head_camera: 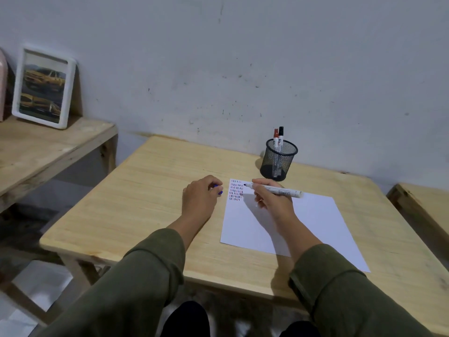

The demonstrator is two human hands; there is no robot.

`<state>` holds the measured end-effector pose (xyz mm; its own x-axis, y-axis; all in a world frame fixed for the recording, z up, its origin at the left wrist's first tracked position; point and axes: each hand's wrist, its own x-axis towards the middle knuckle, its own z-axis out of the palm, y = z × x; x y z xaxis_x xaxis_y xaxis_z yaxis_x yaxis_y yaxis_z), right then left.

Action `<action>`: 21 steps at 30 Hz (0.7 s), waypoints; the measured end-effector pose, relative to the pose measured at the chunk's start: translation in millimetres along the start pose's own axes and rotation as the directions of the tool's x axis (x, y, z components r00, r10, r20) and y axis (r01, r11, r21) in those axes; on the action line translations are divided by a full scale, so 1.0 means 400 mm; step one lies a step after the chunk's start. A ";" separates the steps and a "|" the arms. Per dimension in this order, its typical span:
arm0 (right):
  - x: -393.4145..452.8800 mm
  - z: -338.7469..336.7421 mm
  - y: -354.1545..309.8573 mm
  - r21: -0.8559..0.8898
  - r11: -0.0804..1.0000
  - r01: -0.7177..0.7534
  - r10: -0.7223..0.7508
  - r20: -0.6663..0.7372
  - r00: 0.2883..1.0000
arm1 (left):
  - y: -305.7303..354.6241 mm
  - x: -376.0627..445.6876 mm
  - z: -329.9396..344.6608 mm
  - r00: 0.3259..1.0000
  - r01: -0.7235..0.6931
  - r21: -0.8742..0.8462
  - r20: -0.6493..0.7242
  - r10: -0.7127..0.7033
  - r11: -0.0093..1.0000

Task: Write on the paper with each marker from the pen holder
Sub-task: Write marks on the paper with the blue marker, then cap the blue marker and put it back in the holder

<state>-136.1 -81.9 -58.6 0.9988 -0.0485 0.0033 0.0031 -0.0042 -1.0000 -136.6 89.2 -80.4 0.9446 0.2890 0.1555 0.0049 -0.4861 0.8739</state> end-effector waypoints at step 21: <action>0.012 -0.045 -0.202 0.028 0.983 0.181 -0.181 0.009 0.983 | 0.232 0.044 0.059 0.987 0.158 -0.700 0.140 -0.083 0.696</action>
<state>-132.5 -99.8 22.3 0.9821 -0.0378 0.1843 0.1849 0.0148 -0.9826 -111.8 29.8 -7.5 0.9777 0.2094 0.0164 -0.0770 0.2845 0.9556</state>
